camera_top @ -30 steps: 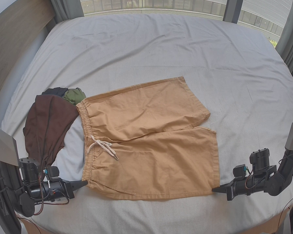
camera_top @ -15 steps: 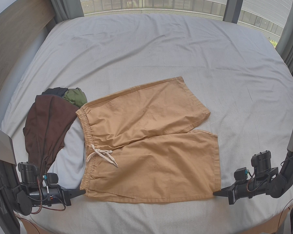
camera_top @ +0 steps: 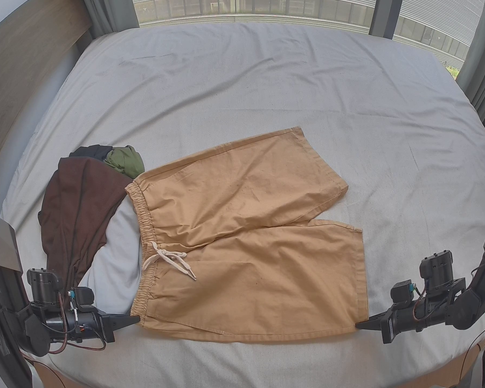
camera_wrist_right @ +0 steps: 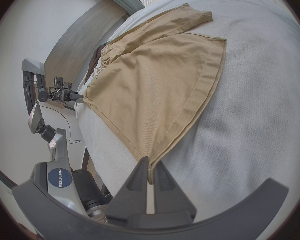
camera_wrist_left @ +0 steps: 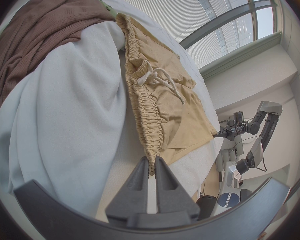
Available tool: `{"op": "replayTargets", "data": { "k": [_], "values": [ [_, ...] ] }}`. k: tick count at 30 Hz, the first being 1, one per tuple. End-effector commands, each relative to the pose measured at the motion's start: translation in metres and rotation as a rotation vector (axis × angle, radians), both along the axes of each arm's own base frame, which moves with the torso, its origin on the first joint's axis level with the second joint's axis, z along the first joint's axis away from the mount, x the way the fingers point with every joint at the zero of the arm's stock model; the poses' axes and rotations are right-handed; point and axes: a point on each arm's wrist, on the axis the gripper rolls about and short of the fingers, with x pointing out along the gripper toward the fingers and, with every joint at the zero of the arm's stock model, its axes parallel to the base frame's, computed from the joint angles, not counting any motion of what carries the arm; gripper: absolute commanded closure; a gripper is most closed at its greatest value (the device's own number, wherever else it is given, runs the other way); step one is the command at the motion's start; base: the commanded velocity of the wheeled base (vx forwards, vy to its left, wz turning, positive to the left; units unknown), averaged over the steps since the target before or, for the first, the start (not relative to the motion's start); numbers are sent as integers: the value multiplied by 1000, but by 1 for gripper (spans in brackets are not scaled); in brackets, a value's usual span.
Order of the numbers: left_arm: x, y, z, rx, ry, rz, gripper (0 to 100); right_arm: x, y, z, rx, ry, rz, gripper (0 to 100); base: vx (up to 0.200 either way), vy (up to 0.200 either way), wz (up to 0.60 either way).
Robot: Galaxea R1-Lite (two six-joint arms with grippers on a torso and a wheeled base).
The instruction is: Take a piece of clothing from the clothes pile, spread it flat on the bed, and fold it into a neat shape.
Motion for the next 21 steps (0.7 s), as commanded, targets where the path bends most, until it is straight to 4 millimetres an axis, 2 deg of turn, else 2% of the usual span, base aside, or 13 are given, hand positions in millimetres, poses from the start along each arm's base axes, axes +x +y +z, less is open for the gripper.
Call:
{"op": "replayTargets", "data": {
  "k": [1,12,16,21],
  "values": [
    [-4,0,2,0,-3,0,100,1,0,4,3,-23,4,100,0,0,0],
    [7,-3,16,-28,-153,-9,100,17,7,22,62,-143,31,100,0,0,0],
    [19,-8,28,-70,-214,-5,100,34,11,38,127,-259,-4,100,0,0,0],
    [28,-8,34,-90,-247,6,100,45,15,50,204,-326,-54,100,0,0,0]
  ]
}}
